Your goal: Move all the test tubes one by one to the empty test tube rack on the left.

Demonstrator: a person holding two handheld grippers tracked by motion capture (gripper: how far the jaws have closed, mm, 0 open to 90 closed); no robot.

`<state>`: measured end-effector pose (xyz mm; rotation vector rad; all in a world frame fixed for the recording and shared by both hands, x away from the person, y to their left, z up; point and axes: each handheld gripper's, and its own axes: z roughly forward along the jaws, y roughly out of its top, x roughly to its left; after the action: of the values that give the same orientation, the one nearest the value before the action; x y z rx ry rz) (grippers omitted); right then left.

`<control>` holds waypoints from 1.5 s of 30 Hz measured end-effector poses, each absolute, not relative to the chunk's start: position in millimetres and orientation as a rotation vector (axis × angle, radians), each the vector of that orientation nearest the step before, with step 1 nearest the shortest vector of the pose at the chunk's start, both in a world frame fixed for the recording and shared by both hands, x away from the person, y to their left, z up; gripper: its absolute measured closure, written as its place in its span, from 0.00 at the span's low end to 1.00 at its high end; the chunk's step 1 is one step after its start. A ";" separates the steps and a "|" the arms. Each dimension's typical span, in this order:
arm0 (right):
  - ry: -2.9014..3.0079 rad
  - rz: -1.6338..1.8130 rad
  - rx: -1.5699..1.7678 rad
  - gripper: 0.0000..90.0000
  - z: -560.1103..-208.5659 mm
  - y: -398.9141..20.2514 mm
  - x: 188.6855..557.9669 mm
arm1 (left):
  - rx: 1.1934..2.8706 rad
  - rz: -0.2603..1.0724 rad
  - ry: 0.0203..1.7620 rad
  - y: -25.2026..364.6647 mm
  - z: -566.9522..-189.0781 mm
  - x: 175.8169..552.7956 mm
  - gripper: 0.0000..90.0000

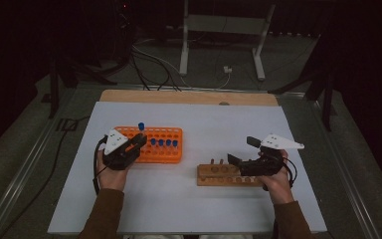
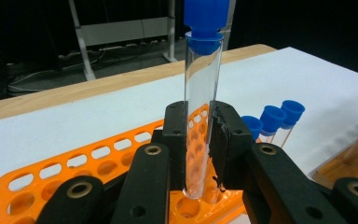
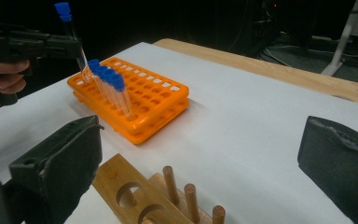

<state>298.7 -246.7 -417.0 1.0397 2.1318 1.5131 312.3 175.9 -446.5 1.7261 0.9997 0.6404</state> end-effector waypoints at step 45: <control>2.140 1.538 1.044 0.00 -421.0 -244.5 296.4 | 1.890 0.603 1.049 167.4 -493.1 319.1 0.87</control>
<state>296.4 -244.5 -421.0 1.0435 2.1399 1.5379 319.1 167.4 -493.1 1.8900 1.0490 0.6030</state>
